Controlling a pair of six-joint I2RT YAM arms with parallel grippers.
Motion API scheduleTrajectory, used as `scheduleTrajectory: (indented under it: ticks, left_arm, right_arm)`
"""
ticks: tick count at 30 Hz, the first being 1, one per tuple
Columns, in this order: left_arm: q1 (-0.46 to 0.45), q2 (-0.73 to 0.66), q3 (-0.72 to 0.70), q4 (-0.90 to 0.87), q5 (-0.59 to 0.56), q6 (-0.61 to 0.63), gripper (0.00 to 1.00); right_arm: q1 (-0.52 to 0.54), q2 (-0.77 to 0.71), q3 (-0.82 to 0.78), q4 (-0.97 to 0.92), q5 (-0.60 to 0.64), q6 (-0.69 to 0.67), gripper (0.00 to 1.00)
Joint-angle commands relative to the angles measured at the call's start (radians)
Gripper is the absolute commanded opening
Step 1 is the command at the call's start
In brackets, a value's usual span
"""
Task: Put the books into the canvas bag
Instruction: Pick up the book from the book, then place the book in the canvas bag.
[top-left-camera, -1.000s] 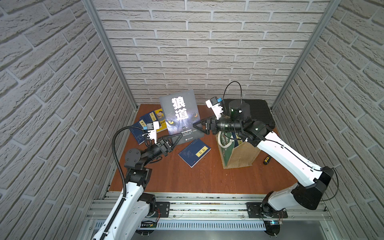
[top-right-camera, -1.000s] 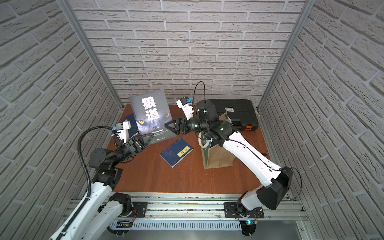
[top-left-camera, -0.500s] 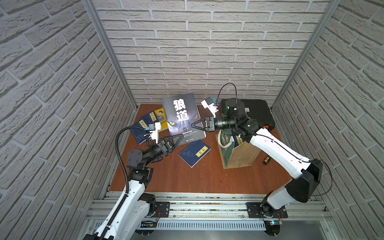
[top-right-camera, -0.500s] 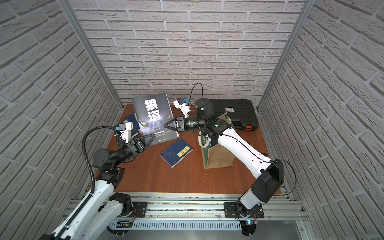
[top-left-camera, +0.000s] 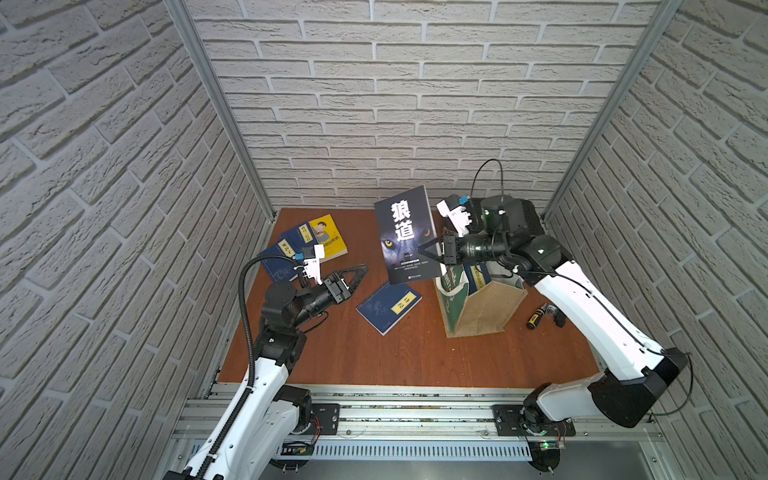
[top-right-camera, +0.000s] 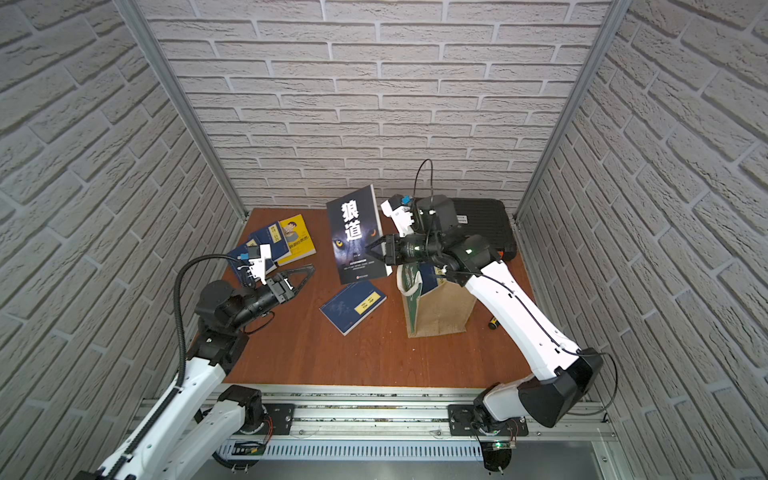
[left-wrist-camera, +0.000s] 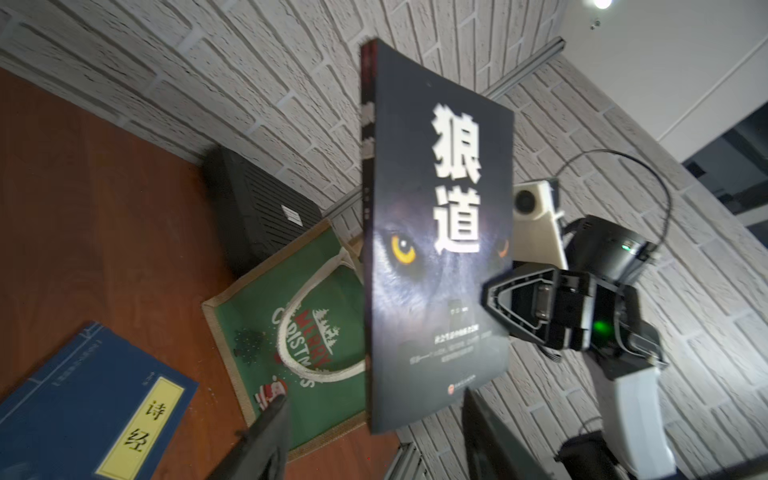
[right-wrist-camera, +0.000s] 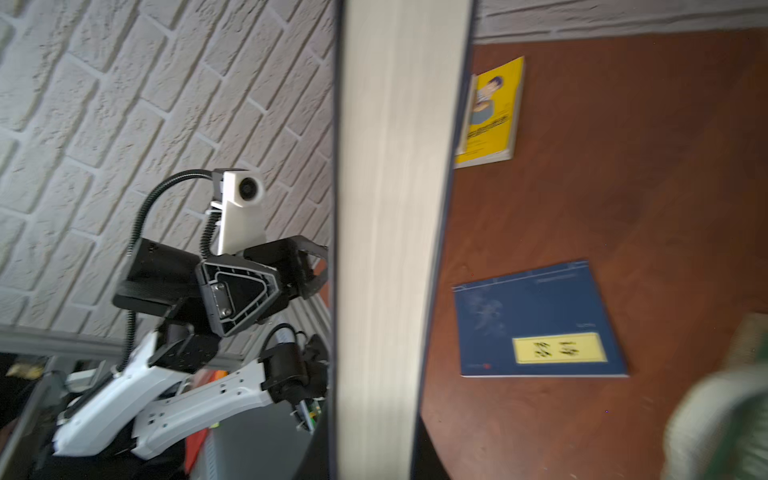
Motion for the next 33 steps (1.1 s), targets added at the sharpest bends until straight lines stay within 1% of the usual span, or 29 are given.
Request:
scheduleTrajectory:
  ticks: [1, 3, 5, 6, 8, 10, 12, 15, 18, 23, 25, 27, 29, 30, 33]
  left_arm:
    - [-0.144, 0.064, 0.115, -0.243, -0.227, 0.182, 0.63]
    - [-0.260, 0.146, 0.199, -0.314, -0.350, 0.253, 0.64]
    - [-0.357, 0.262, 0.299, -0.344, -0.433, 0.297, 0.64]
    - [-0.395, 0.312, 0.348, -0.359, -0.462, 0.311, 0.65]
    - [-0.477, 0.435, 0.479, -0.398, -0.528, 0.354, 0.73]
    - [-0.549, 0.546, 0.608, -0.430, -0.569, 0.426, 0.78]
    - [-0.607, 0.645, 0.732, -0.475, -0.602, 0.470, 0.80]
    - [-0.634, 0.781, 0.881, -0.557, -0.637, 0.478, 0.81]
    - [-0.639, 0.881, 0.968, -0.621, -0.658, 0.465, 0.81]
    - [-0.639, 0.972, 0.994, -0.642, -0.649, 0.420, 0.82]
    - [-0.639, 0.988, 0.990, -0.652, -0.641, 0.414, 0.84]
    - [-0.639, 0.990, 0.979, -0.668, -0.644, 0.414, 0.84]
    - [-0.634, 0.984, 0.961, -0.673, -0.655, 0.415, 0.80]
    - [-0.631, 0.977, 0.953, -0.673, -0.654, 0.412, 0.76]
    - [-0.612, 0.958, 0.927, -0.673, -0.641, 0.400, 0.62]
  right_arm:
    - [-0.032, -0.111, 0.078, -0.119, 0.296, -0.159, 0.06]
    - [-0.056, -0.128, 0.090, -0.172, 0.412, -0.192, 0.06]
    - [-0.081, -0.137, 0.106, -0.219, 0.503, -0.220, 0.06]
    - [-0.090, -0.137, 0.114, -0.241, 0.534, -0.233, 0.06]
    - [-0.100, -0.133, 0.136, -0.298, 0.617, -0.260, 0.06]
    - [-0.107, -0.127, 0.140, -0.346, 0.687, -0.281, 0.06]
    - [-0.115, -0.126, 0.124, -0.375, 0.715, -0.298, 0.06]
    - [-0.128, -0.121, 0.084, -0.409, 0.700, -0.305, 0.06]
    - [-0.134, -0.101, 0.062, -0.449, 0.633, -0.306, 0.06]
    - [-0.136, -0.083, 0.024, -0.497, 0.489, -0.295, 0.06]
    - [-0.136, -0.069, 0.020, -0.537, 0.432, -0.310, 0.06]
    - [-0.136, -0.053, 0.020, -0.585, 0.397, -0.320, 0.06]
    - [-0.136, -0.041, 0.017, -0.628, 0.373, -0.327, 0.05]
    - [-0.136, -0.036, 0.014, -0.642, 0.361, -0.330, 0.06]
    - [-0.136, -0.039, 0.005, -0.658, 0.342, -0.323, 0.06]
